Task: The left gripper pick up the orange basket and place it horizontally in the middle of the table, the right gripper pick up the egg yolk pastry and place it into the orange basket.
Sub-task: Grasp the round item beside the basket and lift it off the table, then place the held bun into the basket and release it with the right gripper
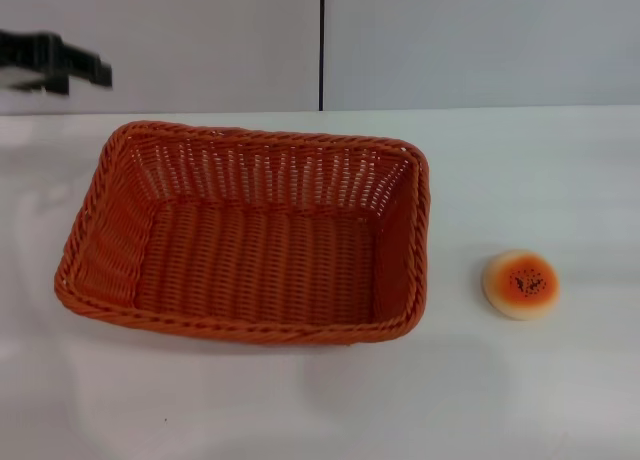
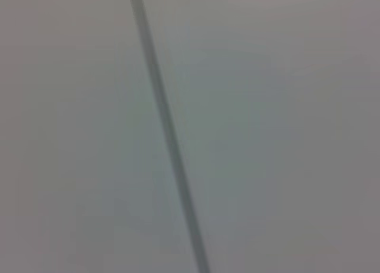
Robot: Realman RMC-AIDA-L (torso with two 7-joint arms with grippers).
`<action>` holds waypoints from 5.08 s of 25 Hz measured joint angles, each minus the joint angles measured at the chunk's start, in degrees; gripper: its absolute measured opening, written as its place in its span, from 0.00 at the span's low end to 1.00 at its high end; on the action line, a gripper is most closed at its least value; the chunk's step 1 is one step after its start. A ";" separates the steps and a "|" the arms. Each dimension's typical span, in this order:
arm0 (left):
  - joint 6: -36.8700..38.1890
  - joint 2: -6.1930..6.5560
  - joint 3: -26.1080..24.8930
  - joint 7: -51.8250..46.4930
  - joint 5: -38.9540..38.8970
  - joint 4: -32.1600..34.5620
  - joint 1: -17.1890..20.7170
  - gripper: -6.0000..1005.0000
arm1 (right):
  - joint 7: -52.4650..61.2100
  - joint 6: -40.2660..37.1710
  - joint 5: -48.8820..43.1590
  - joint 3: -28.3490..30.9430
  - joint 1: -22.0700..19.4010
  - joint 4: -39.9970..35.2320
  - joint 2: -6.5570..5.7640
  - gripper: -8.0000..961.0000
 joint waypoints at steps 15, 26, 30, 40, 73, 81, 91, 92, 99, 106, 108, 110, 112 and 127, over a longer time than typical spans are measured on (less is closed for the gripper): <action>-22.08 -3.32 9.43 36.15 -48.35 1.76 26.76 0.59 | 59.09 -12.21 -62.55 5.78 1.68 -31.18 0.32 0.49; -20.79 -3.42 9.61 62.44 -60.94 -13.97 30.32 0.59 | 88.64 -33.57 -93.05 4.33 15.71 -32.59 -4.75 0.49; -20.79 -3.41 9.62 63.85 -61.75 -14.90 30.18 0.59 | 92.04 -35.97 -97.69 2.57 18.39 -30.90 -5.56 0.49; -21.21 -3.36 9.65 71.97 -64.91 -22.08 27.37 0.59 | 92.19 -36.33 -99.12 -2.63 22.94 -21.75 -4.22 0.49; -20.78 -3.06 9.65 73.56 -64.50 -24.24 27.84 0.59 | 88.30 -21.00 -100.97 -7.04 23.96 -10.77 -3.27 0.27; -20.80 -3.06 9.63 73.43 -64.56 -24.25 27.96 0.59 | 88.98 -28.38 -100.74 -0.60 19.96 -24.22 -2.49 0.13; -20.58 -3.15 9.76 73.34 -64.63 -24.24 27.52 0.59 | 88.65 -29.05 -100.61 3.47 20.15 -35.15 -2.44 0.06; -20.37 -3.16 9.76 73.31 -64.74 -24.24 27.56 0.59 | 88.65 -29.05 -100.61 3.47 20.15 -35.15 -2.44 0.06; -19.32 -3.33 9.74 73.23 -65.01 -25.19 27.73 0.59 | 79.72 -25.57 -90.56 2.98 22.33 -36.02 -2.63 0.05; -18.41 -3.33 9.64 73.67 -65.29 -27.14 27.36 0.59 | 70.42 -28.12 -78.91 1.31 25.81 -25.91 -3.72 0.04; -18.34 -3.33 9.65 73.78 -65.31 -27.39 27.26 0.59 | 69.42 -28.85 -77.80 0.57 26.35 -24.37 -3.80 0.04; -18.26 -3.33 9.64 73.87 -65.40 -27.79 27.05 0.59 | 68.15 -29.76 -76.25 -1.50 27.05 -22.79 -3.52 0.04; -18.20 -3.33 9.65 73.95 -65.53 -27.89 26.89 0.59 | 67.41 -30.35 -75.28 -4.31 27.54 -22.45 -2.37 0.04; -16.83 -3.37 9.74 77.09 -65.75 -30.44 25.96 0.59 | 58.36 -24.88 -74.42 -16.51 33.80 -12.32 3.66 0.08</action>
